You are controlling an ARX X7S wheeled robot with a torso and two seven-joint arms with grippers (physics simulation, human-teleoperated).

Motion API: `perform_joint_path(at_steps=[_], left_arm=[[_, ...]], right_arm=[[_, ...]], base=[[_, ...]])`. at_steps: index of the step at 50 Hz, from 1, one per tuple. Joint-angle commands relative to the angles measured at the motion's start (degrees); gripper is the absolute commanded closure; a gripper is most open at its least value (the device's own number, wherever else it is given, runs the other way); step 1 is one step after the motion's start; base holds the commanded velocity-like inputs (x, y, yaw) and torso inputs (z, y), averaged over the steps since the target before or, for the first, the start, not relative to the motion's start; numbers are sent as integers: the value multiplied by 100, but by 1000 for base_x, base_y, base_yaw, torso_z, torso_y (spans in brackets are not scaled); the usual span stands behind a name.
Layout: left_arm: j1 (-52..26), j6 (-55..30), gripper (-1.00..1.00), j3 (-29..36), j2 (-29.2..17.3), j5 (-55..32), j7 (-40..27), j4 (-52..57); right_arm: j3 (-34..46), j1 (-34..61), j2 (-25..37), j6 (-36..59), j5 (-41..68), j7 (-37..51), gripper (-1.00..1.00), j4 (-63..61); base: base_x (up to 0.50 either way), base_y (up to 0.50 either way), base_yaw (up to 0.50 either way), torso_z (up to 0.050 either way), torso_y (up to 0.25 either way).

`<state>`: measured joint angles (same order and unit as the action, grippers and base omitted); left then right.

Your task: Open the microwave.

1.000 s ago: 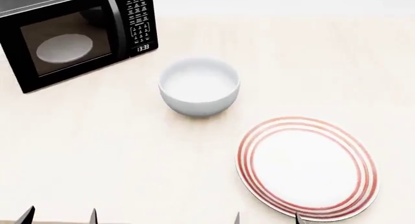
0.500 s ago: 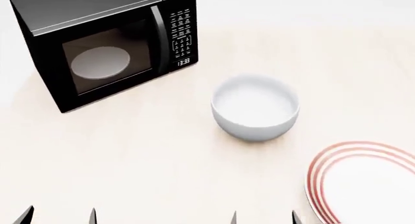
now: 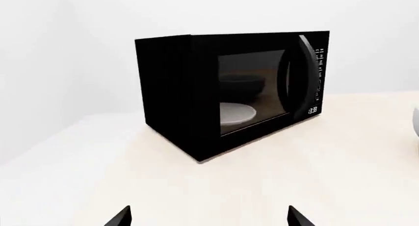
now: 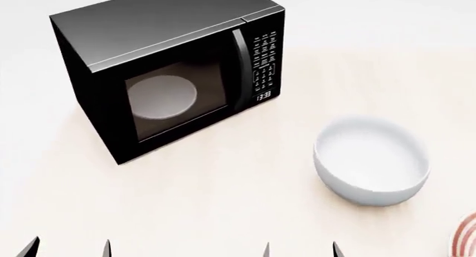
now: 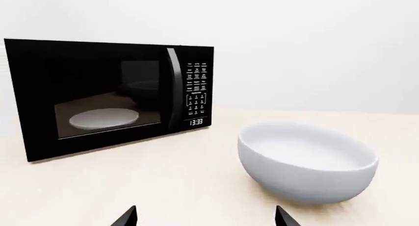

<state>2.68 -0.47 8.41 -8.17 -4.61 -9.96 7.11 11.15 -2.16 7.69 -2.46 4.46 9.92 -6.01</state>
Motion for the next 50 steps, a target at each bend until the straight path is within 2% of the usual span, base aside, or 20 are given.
perform_joint_path(at_steps=[1, 14, 43, 50], left_arm=[[3, 17, -100, 52, -47, -37, -54, 2], [6, 33, -100, 96, -99, -84, -108, 18], [-14, 40, -100, 142, -199, -226, -214, 18], [-6, 60, -100, 168, -222, -274, -208, 26]], right_arm=[[42, 27, 46, -74, 86, 27, -100, 79], [74, 37, 99, -125, 164, 68, -100, 116], [217, 136, 133, -189, 237, 184, -100, 282], [219, 103, 167, -177, 263, 236, -100, 185]], base=[[336, 379, 0, 0, 0], [375, 341, 0, 0, 0], [399, 14, 0, 0, 0], [23, 0, 0, 0, 0]])
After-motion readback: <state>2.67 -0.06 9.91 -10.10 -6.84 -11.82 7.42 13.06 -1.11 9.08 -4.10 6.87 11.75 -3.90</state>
